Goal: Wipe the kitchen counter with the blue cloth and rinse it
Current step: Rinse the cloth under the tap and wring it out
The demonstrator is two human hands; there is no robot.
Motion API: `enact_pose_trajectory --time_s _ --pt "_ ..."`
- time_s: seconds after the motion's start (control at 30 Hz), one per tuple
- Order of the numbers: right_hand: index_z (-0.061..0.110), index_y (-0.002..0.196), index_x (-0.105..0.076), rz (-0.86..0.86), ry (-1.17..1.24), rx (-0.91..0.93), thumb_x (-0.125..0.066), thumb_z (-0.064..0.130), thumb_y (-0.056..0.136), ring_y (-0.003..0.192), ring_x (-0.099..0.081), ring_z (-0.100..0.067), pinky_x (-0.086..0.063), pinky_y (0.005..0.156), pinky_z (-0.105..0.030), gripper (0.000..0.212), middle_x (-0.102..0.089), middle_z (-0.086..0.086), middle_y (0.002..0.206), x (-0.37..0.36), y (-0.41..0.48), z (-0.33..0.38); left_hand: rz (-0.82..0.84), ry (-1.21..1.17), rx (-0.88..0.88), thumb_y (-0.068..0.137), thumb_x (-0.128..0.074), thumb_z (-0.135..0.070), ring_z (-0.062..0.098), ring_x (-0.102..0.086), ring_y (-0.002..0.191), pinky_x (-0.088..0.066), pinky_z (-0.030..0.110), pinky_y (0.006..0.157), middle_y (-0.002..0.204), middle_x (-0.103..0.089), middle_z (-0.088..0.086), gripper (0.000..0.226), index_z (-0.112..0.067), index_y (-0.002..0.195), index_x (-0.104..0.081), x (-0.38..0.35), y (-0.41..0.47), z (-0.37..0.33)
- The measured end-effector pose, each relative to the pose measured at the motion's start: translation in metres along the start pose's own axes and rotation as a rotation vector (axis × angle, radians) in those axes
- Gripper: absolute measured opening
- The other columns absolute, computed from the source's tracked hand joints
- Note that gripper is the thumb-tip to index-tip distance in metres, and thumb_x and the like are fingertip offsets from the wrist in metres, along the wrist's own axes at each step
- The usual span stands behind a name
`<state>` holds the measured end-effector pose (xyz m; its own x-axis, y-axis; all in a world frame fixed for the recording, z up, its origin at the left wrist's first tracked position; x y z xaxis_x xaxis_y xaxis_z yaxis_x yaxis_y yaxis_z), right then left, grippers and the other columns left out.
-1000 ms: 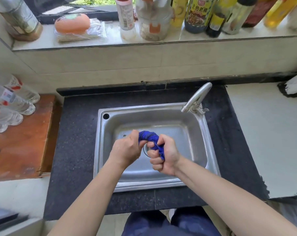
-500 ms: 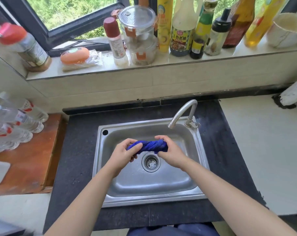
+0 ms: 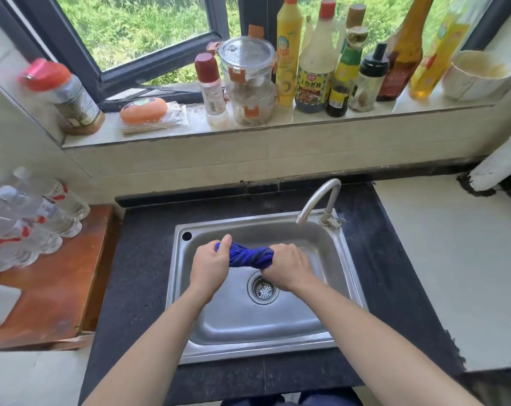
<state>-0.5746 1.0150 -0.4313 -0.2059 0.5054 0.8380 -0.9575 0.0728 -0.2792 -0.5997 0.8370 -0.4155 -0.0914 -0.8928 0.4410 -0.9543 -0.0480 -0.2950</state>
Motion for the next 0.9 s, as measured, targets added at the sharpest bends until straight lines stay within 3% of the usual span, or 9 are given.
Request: enact_pose_trajectory --time_s 0.13,0.27,0.33,0.43,0.5,0.57,0.67,0.73,0.9 --pt "0.016 0.069 -0.058 0.012 0.015 -0.066 -0.052 0.030 0.071 0.069 -0.052 -0.032 -0.035 0.059 -0.029 0.015 -0.056 0.001 0.064 -0.006 -0.006 0.008 -0.086 0.165 -0.045 0.098 -0.043 -0.044 0.019 -0.030 0.052 -0.026 0.034 0.055 0.051 -0.031 -0.003 0.053 -0.015 0.057 -0.029 0.007 -0.007 -0.002" --pt "0.019 0.074 -0.052 0.090 0.044 0.006 -0.056 0.037 0.078 0.079 -0.055 -0.031 -0.038 0.062 -0.032 0.019 -0.056 0.004 0.072 -0.013 -0.011 0.007 -0.020 0.412 -0.133 0.102 -0.038 -0.043 0.023 -0.043 0.057 -0.034 0.036 0.057 0.051 -0.040 -0.004 0.052 -0.017 0.057 -0.032 0.017 -0.010 -0.016" --pt "0.029 0.095 -0.055 0.242 0.077 0.056 -0.067 0.047 0.075 0.096 -0.058 -0.025 -0.044 0.076 -0.035 0.030 -0.060 0.006 0.093 -0.009 -0.013 0.004 0.043 0.544 -0.273 0.101 -0.037 -0.048 0.027 -0.052 0.067 -0.043 0.040 0.065 0.058 -0.050 -0.003 0.048 -0.017 0.064 -0.040 0.021 -0.010 -0.021" --pt "0.038 0.143 -0.037 0.356 0.097 0.135 -0.072 0.043 0.072 0.128 -0.041 -0.019 -0.035 0.109 -0.041 0.079 -0.046 0.003 0.137 0.007 -0.017 0.000 0.145 0.501 -0.366 0.092 -0.054 -0.056 0.021 -0.061 0.073 -0.048 0.037 0.070 0.069 -0.063 -0.006 0.033 -0.025 0.079 -0.053 0.033 -0.009 -0.030" --pt "0.036 0.149 -0.034 0.294 0.346 0.167 -0.063 0.025 0.083 0.138 -0.034 -0.015 -0.030 0.115 -0.037 0.073 -0.041 0.004 0.144 0.022 -0.019 0.007 0.187 0.408 -0.410 0.082 -0.071 -0.049 0.017 -0.062 0.076 -0.050 0.036 0.072 0.078 -0.065 -0.011 0.024 -0.030 0.088 -0.057 0.043 -0.009 -0.038" --pt "0.033 0.147 -0.040 0.152 0.480 0.236 -0.055 0.026 0.089 0.136 -0.039 -0.008 -0.032 0.115 -0.032 0.061 -0.046 0.008 0.142 0.032 -0.017 0.013 0.200 0.277 -0.391 0.076 -0.081 -0.034 0.017 -0.062 0.075 -0.052 0.032 0.069 0.087 -0.066 -0.009 0.032 -0.031 0.097 -0.058 0.051 -0.011 -0.048" --pt "0.034 0.136 -0.054 -0.021 0.412 0.350 -0.062 0.033 0.095 0.116 -0.056 -0.002 -0.044 0.104 -0.028 0.042 -0.060 0.011 0.126 0.041 -0.018 0.024 0.224 0.038 -0.348 0.061 -0.083 -0.028 0.013 -0.059 0.069 -0.050 0.024 0.065 0.092 -0.067 0.002 0.052 -0.028 0.104 -0.052 0.058 -0.012 -0.063" --pt "0.034 0.119 -0.063 -0.115 0.399 0.347 -0.060 0.032 0.098 0.101 -0.062 -0.004 -0.050 0.093 -0.034 0.022 -0.066 0.010 0.109 0.047 -0.017 0.029 0.255 -0.040 -0.375 0.057 -0.079 -0.029 0.013 -0.059 0.070 -0.052 0.028 0.069 0.093 -0.067 0.007 0.057 -0.032 0.104 -0.047 0.060 -0.011 -0.068" --pt "0.021 0.104 -0.058 -0.357 0.206 0.347 -0.044 0.034 0.101 0.093 -0.050 -0.012 -0.044 0.083 -0.035 0.019 -0.052 0.009 0.102 0.058 -0.019 0.041 0.109 0.030 -0.371 0.067 -0.069 -0.018 0.017 -0.060 0.068 -0.052 0.036 0.073 0.091 -0.066 -0.002 0.056 -0.038 0.109 -0.038 0.064 -0.011 -0.071"
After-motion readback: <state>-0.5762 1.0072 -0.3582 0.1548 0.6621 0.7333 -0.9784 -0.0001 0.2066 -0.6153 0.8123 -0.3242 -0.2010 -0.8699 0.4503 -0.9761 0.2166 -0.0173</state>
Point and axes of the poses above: each hand's wrist, its own y-axis towards the middle knuckle, its own x-axis out of the back of the hand, z = x × y, the point moved 2 cm from there along y, towards the middle knuckle
